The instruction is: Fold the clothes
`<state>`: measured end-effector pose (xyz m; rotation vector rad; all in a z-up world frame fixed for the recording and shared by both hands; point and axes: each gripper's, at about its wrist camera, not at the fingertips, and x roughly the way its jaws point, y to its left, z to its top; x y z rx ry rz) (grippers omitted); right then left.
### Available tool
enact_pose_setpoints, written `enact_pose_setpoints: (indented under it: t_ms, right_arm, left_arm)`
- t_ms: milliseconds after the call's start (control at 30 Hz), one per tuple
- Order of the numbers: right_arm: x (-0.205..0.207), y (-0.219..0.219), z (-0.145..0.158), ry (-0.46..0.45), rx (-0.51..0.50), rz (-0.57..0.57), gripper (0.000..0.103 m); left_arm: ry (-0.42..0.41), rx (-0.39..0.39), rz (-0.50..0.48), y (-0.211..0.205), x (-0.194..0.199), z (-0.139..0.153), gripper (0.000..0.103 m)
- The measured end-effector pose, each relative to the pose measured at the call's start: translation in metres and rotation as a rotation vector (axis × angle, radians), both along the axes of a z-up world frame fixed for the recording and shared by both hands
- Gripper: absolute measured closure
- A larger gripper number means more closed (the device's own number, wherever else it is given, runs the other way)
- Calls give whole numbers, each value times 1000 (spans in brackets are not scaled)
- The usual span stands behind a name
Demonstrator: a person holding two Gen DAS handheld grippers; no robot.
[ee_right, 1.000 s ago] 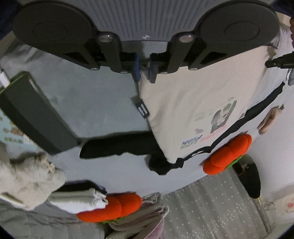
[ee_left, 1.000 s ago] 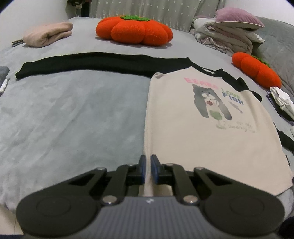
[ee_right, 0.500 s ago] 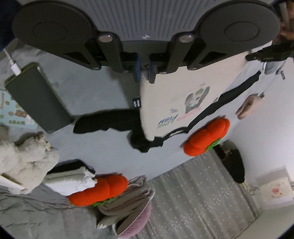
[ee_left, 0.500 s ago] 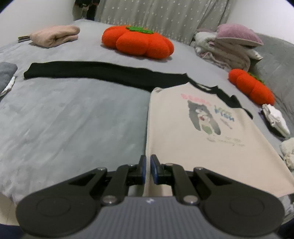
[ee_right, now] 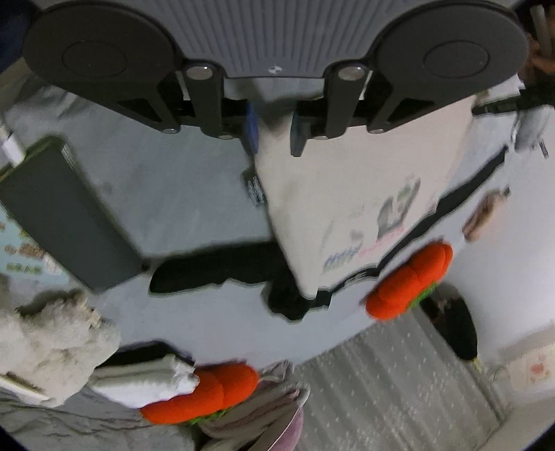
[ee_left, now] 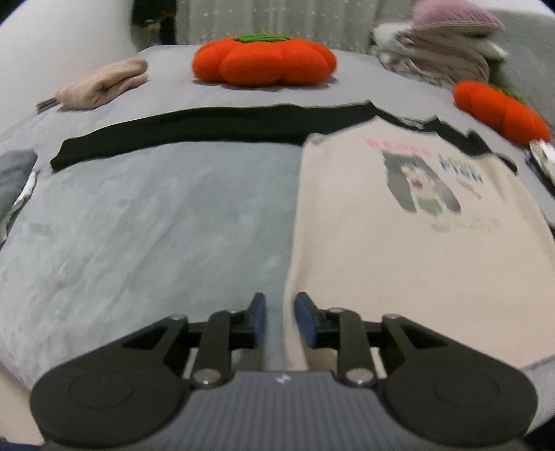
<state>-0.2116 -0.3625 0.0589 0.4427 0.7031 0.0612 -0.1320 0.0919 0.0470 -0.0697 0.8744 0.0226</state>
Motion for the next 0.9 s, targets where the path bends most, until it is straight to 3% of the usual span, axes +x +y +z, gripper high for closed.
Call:
enact_pose_setpoints:
  t_ms: [167,333,600,900]
  right_arm:
    - [24,-28,25,-27,-60,-64,81]
    - [71,-48,44,-3,-136,-12,75]
    - [137,-92,24,168,-148,-5,74]
    - [148,-100,8,199,-119,37,74]
  left_arm:
    - [-29,19,33,0,13,12,78]
    - [-47,24,-30,-32,29,22,75]
    - [-23,26,-186,-107,59,25,71]
    - [29,76,-367,-204,82,4,71]
